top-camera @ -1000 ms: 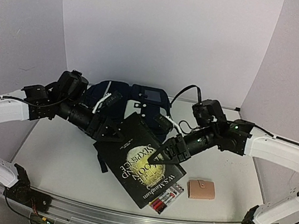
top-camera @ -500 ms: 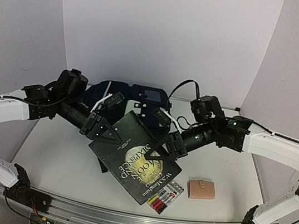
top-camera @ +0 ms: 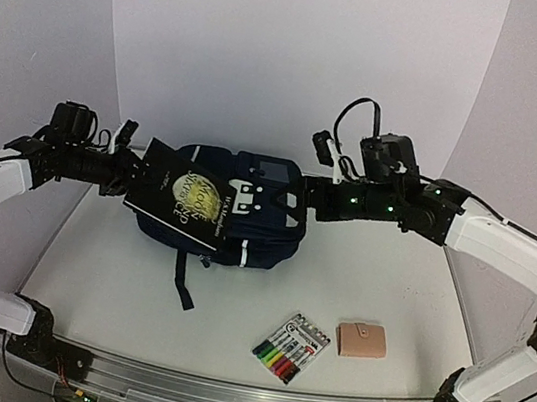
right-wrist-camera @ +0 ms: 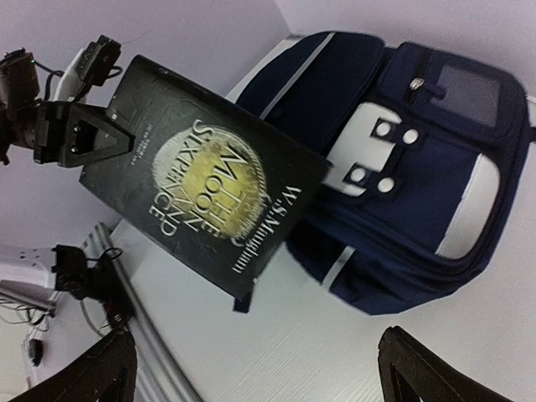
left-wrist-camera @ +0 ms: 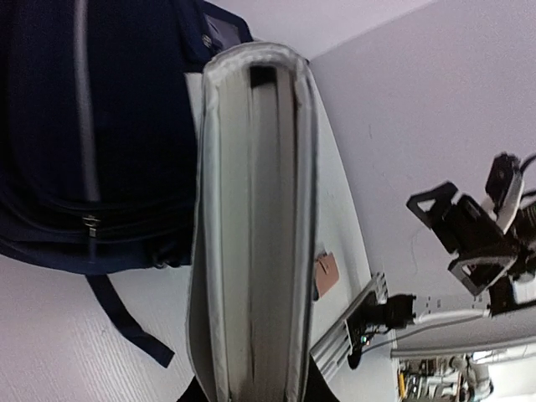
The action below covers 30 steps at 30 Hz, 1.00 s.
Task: Pack the student bag
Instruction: Pick up the book from the center of the board, then place the book in the student bag.
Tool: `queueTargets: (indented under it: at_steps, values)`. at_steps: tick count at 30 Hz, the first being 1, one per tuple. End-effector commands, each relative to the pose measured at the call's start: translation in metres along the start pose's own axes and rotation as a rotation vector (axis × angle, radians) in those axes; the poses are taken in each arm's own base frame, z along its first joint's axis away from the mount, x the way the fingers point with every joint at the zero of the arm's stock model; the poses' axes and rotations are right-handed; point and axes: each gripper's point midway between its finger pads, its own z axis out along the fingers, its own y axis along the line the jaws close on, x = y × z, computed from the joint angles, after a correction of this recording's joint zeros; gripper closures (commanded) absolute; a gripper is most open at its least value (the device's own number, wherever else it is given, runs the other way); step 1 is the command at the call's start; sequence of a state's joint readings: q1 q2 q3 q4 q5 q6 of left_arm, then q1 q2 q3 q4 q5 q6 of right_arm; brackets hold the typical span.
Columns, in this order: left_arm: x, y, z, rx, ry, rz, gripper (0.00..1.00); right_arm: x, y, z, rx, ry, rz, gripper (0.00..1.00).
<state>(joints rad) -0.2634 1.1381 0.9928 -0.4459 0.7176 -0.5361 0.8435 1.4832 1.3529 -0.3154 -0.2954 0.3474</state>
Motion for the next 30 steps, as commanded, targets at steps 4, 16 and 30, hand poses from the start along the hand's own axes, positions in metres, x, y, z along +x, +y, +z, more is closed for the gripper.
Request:
queueTargets:
  at_steps: [4,16,30]
  values:
    - [-0.11,-0.009,-0.093,0.064,-0.377,-0.055,1.0,-0.022,-0.013,0.049,0.325,-0.075,-0.314,0.11]
    - [-0.121,0.037,-0.158,-0.222,-0.643,-0.131,1.0,-0.018,-0.011,0.185,0.44,-0.024,-0.612,0.15]
    - [-0.093,-0.001,-0.17,-0.179,-0.608,-0.126,1.0,0.016,-0.028,0.261,0.559,0.058,-0.899,0.06]
